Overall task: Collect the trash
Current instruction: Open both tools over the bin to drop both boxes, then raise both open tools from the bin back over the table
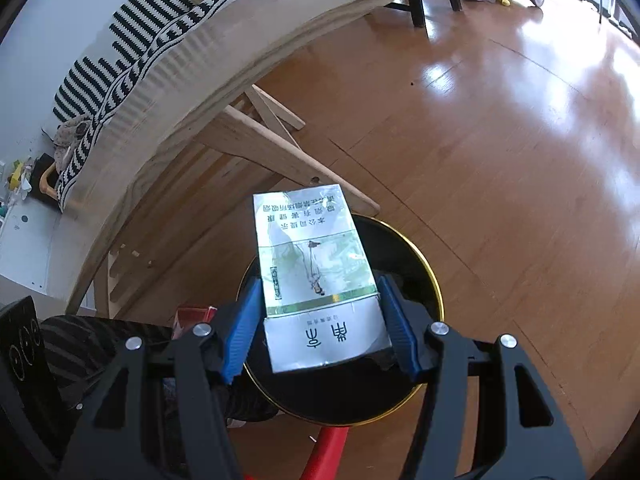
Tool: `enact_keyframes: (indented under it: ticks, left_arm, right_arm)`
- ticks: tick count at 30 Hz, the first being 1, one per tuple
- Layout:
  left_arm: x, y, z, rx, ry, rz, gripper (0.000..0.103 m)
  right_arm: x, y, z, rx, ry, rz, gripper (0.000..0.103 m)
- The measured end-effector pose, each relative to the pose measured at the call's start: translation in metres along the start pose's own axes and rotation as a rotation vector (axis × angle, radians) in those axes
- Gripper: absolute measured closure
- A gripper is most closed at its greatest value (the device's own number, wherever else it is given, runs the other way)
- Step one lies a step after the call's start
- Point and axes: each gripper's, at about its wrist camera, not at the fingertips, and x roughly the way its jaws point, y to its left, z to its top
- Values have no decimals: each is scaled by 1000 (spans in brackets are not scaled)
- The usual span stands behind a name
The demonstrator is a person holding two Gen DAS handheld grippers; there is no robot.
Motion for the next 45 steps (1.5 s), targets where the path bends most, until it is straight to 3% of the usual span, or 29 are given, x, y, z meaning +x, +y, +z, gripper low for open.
enact_keyframes:
  ticks: [13,17,18,19,20,23,28,31,33,37,42,45]
  left_arm:
    - [7,1,2,0,19,3,47]
    - [8,0,2,7,17,25,46]
    - [9,0,2,6,22,24,37]
    - [10,0,2,6,26,15,18]
    - [10,0,2,4,23,-9,10]
    - [9,1,2,6,21,-37,6]
    - [-24,8,7,-19,-87,-51,6]
    - [-68,15,21,28,-214,9,6]
    - [-91,26,32,12,-268,33,6]
    - [-144,66,60,-63,-390,81,6]
    - [-206,142,92,-122,-555,281,6]
    - [-232,197,102,-156,-641,439,6]
  right_arm:
    - [12,-3,-6,25,29,-16,45]
    - [12,-1,-3,30,21,-66,43]
    - [12,-2,-2,47,27,-53,35]
    - [13,-3,-1,66,34,-48,26]
    - [11,-5,0,84,31,-39,11]
    - [1,-7,5,106,-18,-29,7]
    - [-24,-7,17,109,-136,-40,7]
    - [-35,4,29,62,-200,-61,7]
    - [-39,16,42,30,-226,-66,7]
    - [-52,81,79,-96,-326,-19,7]
    - [-59,211,111,-387,-489,46,7]
    - [-53,279,118,-475,-594,132,7]
